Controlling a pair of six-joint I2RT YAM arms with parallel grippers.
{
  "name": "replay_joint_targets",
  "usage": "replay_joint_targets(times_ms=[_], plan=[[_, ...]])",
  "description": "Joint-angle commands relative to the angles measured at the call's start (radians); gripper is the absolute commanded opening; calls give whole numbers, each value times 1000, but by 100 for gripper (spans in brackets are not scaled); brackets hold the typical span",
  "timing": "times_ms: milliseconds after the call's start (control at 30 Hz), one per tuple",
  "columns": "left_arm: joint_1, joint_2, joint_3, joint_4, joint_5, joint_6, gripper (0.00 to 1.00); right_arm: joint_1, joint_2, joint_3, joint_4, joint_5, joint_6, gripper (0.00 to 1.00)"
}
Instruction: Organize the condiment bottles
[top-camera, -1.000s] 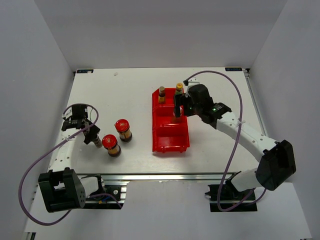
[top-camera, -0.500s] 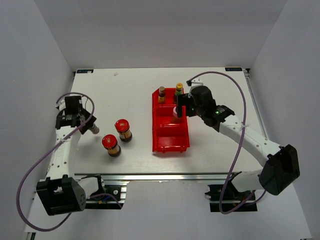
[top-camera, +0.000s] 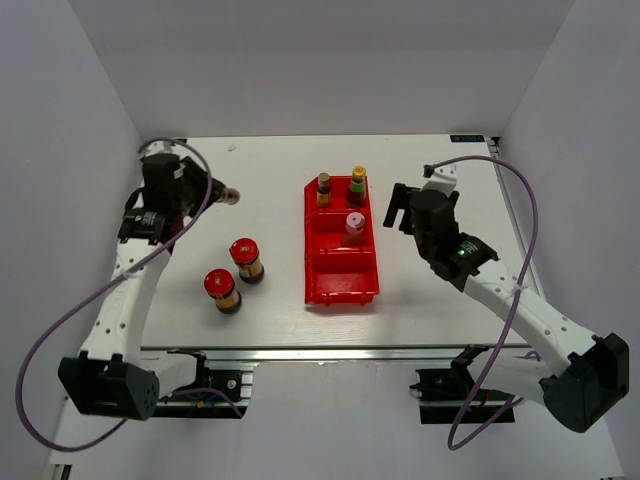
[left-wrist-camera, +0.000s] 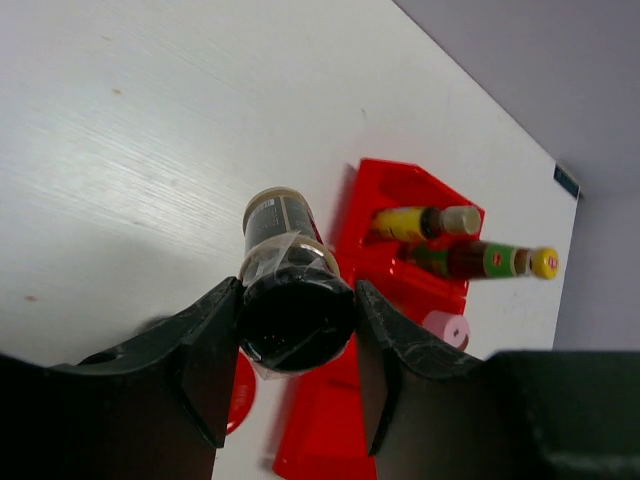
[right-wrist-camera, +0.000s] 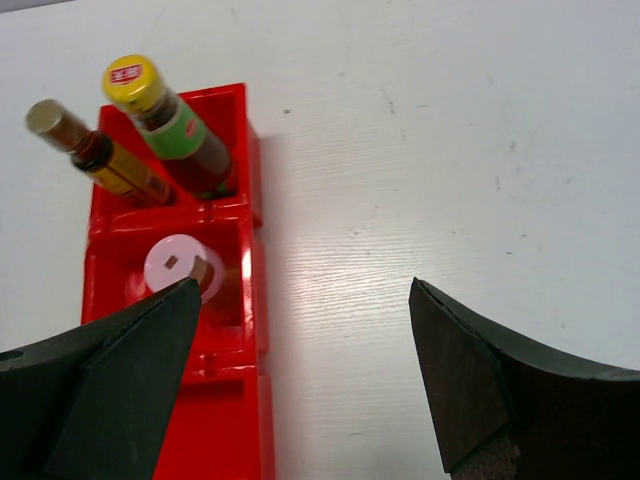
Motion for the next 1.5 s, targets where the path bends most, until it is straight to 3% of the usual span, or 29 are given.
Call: replay_joint_targets(times_ms=[0,100,200,400,867,1000,1467], plan=[[-159,86,70,58,-23,-12,25,-16,-35,-22,27,122,54,89],[-311,194,150,47,-103,12,25,-32,-42,-26,8,136,66,89],[-393,283,193,15,-143,41,25,-51,-47,-34,-19,130,69,89],[-460,380,210,13,-119,46,26,-77,-53,-60,-33,103,70,89],[-548,572,327,7,-65,90,27,-103,-41,-81,-35,71,64,89],[-571,591,327,7,-66,96,31,-108,-36,-81,-35,65,66,89],[-591,744,466,-129,-109,129,36,-126,-32,-83,-41,42,64,89]])
